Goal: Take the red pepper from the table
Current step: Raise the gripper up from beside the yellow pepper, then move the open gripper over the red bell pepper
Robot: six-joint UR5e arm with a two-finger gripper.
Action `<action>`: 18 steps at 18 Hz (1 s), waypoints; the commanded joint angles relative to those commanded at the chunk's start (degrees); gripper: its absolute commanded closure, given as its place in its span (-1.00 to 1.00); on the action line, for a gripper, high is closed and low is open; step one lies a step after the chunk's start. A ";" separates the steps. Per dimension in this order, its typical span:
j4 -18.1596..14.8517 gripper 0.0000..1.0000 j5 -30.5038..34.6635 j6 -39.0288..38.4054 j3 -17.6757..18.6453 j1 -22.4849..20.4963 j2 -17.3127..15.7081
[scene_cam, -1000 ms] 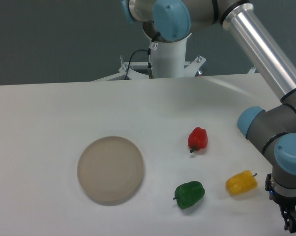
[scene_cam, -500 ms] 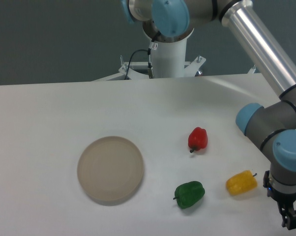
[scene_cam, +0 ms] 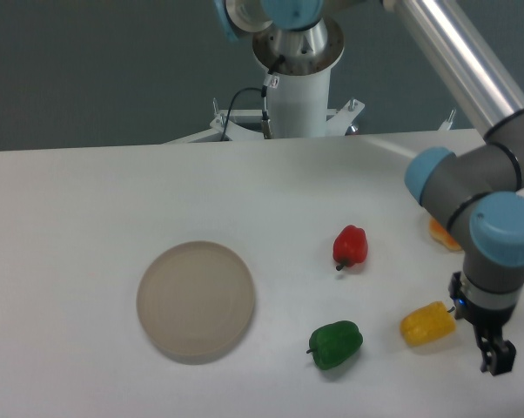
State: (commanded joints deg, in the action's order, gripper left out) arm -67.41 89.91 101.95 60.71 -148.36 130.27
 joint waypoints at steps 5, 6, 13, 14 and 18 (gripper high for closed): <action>-0.88 -1.00 -0.79 -0.18 8.09 -1.05 -5.27; -1.05 -1.00 -0.79 -0.18 9.76 -1.23 -6.42; -0.88 -1.00 -1.75 -5.52 20.48 -3.43 -13.45; -0.79 -1.00 -2.89 -8.58 21.63 -3.60 -14.24; -0.70 -1.00 -8.34 -19.84 23.13 -3.78 -14.60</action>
State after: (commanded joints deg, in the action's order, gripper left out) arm -68.12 81.57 82.11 83.84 -152.14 115.66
